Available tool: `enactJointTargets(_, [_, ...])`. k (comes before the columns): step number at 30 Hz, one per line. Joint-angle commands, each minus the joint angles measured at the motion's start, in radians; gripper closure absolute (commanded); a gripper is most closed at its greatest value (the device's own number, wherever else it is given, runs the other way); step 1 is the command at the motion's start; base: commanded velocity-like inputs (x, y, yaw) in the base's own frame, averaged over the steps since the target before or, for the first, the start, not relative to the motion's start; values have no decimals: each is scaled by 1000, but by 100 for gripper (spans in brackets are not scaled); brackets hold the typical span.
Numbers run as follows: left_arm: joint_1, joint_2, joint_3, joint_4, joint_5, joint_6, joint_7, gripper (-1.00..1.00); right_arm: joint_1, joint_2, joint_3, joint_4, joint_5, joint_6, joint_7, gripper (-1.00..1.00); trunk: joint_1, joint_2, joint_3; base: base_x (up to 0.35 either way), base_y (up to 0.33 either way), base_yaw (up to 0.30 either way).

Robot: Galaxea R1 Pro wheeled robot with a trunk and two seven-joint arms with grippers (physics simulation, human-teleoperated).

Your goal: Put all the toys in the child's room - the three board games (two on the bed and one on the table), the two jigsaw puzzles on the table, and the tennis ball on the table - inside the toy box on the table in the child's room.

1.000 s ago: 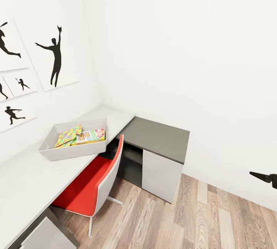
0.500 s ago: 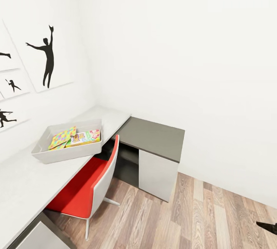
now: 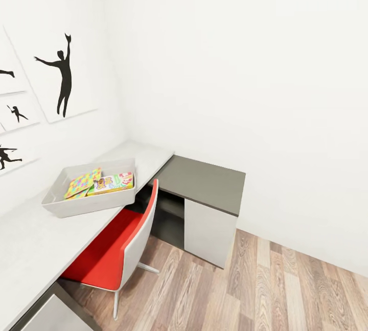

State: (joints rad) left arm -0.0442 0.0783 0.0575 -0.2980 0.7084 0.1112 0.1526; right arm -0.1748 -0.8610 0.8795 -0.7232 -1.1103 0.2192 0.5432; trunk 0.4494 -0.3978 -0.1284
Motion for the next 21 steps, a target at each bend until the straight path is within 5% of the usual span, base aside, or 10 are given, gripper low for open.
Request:
enactJointTargets(1, [1,-1,5,-3,4,7,4,-100,-2,37,8,42,17,5,3,-100,1,-2,-2,0,0,-2])
enactJointTargets(3, [4,-1,5,-2,4,7,4,-100,0,116,12,134,71,2,6,-100,1,-2,-2,0,0,-1])
enactJointTargets(4, [4,-1,5,-2,4,7,4,-100,0,116,12,134,71,2,6,-100,1,-2,-2,0,0,-1])
enactJointTargets(5, [5,-1,5,-2,4,7,4,-100,0,157,14,181,97,-2,6,-100,1,-2,-2,0,0,-1])
enactJointTargets(6, [5,-1,5,-2,4,7,4,-100,0,157,14,181,97,-2,6,-100,1,-2,-2,0,0,-1])
enactJointTargets(9, [9,-1,5,9,4,8,7,-100,-1,274,16,320,164,-27,5,-100,1,-2,-2,0,0,0])
enactJointTargets(12, [10,-1,5,15,5,8,8,-100,-1,310,17,362,182,-44,4,-100,1,-2,-2,0,0,0])
enactJointTargets(15, [12,-2,5,39,5,9,9,-100,0,407,19,462,222,-127,-17,-100,1,-2,-2,0,0,0])
enactJointTargets(16, [12,-2,5,39,5,9,9,-100,0,407,19,462,222,-127,-17,-100,1,-2,-2,0,0,0])
enactJointTargets(21, [13,-5,5,66,6,9,9,-100,3,488,22,525,243,-211,-68,-100,1,-2,-2,0,0,0])
